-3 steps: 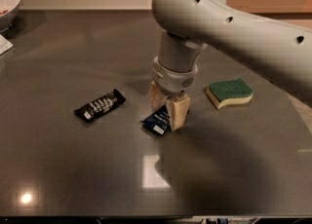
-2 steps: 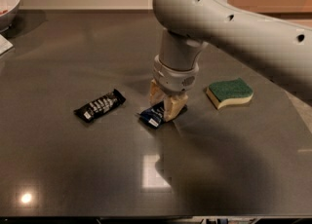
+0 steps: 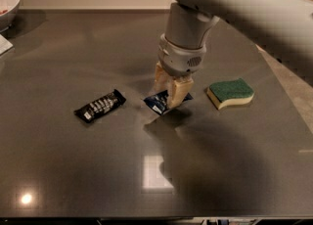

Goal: Pick rxbar blueberry

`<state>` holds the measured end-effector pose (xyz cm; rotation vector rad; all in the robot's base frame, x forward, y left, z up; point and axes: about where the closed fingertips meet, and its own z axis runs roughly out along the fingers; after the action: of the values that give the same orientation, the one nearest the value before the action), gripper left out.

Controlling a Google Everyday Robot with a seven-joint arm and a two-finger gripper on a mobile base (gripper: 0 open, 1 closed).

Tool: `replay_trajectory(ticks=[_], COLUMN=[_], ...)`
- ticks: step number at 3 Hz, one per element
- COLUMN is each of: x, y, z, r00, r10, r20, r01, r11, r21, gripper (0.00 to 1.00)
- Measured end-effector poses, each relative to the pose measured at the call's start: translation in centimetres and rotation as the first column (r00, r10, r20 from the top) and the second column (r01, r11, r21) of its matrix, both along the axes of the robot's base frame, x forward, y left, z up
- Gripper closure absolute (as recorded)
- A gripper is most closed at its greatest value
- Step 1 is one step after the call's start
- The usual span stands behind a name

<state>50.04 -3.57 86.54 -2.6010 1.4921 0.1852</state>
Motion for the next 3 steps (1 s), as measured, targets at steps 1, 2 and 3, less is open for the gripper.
replay_trajectory(ticks=[1, 2, 3], x=[0.3, 0.6, 1.2], y=[-0.4, -0.2, 1.3], z=[3.9, 7.6, 11.1], r00=[0.9988, 0.9974, 0.9954], r10=[-0.047, -0.072, -0.079], r20=[-0.017, -0.002, 0.054], r01=[0.047, 0.072, 0.067], r11=[0.998, 0.992, 0.979], r21=[0.048, 0.104, 0.191], gripper=[1.00, 1.00, 1.00])
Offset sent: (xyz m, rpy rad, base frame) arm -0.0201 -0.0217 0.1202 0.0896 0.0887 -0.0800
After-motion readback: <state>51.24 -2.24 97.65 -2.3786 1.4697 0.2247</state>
